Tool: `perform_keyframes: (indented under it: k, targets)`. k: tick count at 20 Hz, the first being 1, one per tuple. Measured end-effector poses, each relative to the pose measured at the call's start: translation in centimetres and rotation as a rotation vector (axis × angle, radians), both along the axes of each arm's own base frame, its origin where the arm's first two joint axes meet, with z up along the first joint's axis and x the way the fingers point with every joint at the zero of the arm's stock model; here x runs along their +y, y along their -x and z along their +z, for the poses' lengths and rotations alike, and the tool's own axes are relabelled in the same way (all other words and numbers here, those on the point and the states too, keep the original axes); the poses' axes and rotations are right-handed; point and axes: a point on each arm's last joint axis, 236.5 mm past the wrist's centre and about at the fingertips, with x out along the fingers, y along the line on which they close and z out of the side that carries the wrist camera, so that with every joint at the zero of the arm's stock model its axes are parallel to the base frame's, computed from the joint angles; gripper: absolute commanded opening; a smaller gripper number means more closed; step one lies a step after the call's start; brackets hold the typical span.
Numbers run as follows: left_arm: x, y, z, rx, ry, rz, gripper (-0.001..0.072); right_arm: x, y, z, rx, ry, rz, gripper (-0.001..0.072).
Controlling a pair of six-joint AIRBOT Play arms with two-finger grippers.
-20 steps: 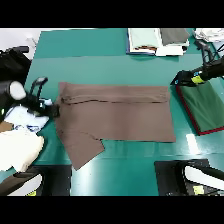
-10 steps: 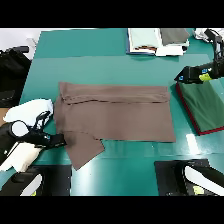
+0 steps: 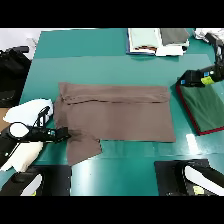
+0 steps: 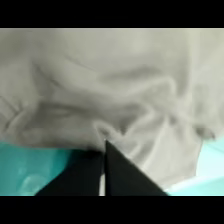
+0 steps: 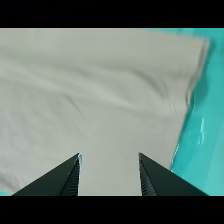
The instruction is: Fold the shirts.
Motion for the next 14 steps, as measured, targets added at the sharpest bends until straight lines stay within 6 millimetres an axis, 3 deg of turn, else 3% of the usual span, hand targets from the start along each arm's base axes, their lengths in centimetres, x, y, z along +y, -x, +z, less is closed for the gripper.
perform_keyframes:
  k: [2,3,4,6,9,11,13,14]
  targets:
    - [-0.2,-0.3,1.1,-0.021,0.001,-0.027,0.0024,-1.7,2.2,-2.6,0.084,0.0,-0.047,0.0423]
    - [-0.1,-0.4,1.5,-0.029,-0.006,-0.042,0.0024,-2.8,3.7,-4.3,0.134,0.003,-0.08,0.0547]
    - [-0.1,-0.5,2.0,-0.041,-0.01,-0.051,0.0024,-3.9,5.5,-6.4,0.199,0.002,-0.12,0.0608]
    - [0.1,-0.6,2.5,-0.055,-0.021,-0.066,0.0024,-5.3,9.6,-10.4,0.336,-0.027,-0.199,0.0592]
    - [0.2,-0.6,2.8,-0.066,-0.028,-0.075,0.0024,-4.8,14.9,-15.4,0.515,-0.12,-0.283,0.055]
    - [0.3,-0.6,2.9,-0.069,-0.032,-0.079,0.0024,-3.4,17.1,-17.5,0.598,-0.18,-0.3,0.0535]
    - [0.3,-0.7,3.0,-0.072,-0.034,-0.08,0.0025,-2.0,17.9,-19.0,0.637,-0.219,-0.297,0.0479]
    - [0.3,-0.7,3.0,-0.072,-0.034,-0.081,0.0024,-1.3,18.0,-19.5,0.646,-0.231,-0.287,0.0417]
